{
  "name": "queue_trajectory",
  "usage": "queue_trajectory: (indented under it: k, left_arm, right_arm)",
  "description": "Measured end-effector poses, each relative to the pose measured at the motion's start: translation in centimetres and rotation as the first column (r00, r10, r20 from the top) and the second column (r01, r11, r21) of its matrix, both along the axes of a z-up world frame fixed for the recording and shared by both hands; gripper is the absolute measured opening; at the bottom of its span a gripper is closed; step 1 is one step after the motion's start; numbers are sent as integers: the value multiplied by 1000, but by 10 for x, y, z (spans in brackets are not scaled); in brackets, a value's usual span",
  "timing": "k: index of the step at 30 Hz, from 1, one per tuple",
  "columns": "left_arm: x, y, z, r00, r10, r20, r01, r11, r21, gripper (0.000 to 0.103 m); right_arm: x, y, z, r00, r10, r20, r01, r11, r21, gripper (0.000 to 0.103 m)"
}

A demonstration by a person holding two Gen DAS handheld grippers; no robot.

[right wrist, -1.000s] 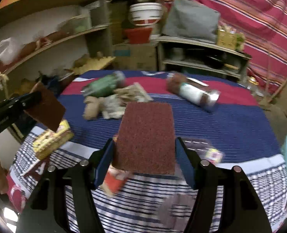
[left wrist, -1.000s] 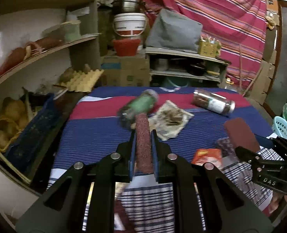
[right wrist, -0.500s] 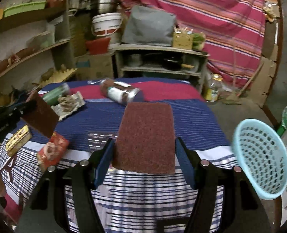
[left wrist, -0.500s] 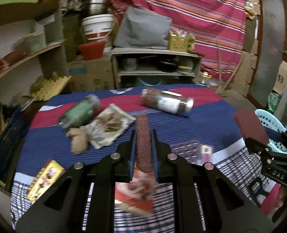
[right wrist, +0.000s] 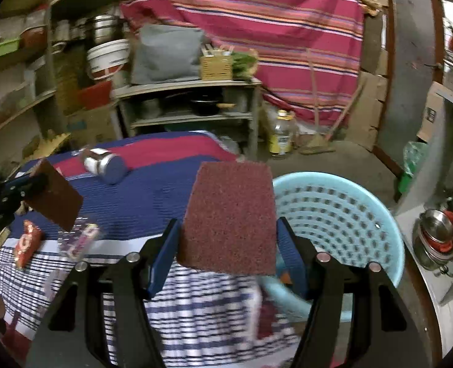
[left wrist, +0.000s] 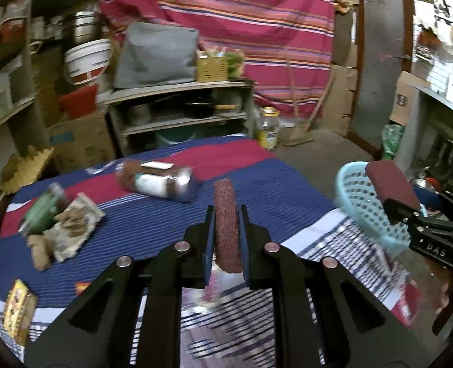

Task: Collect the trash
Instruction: 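Carry both scouring pads over the blue basket and release them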

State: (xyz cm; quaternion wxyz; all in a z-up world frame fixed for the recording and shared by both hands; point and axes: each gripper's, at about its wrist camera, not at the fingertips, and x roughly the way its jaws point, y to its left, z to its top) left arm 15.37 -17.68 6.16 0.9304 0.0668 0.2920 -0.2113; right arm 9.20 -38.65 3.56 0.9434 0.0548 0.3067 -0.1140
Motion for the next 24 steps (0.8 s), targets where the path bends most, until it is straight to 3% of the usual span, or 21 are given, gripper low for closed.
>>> queue_trajectory:
  k: [12,24]
  left_arm:
    - [-19,-117,0,981,-190,33,192,981,-37,13]
    - [-12,-214,-23,949,-314,-31,313,949,-44,13]
  right_arm:
    - [-35,-97,-10,987,-159,26,158,987,35,63]
    - [-53,-149,-32,974,-225,10,224,972,65,63]
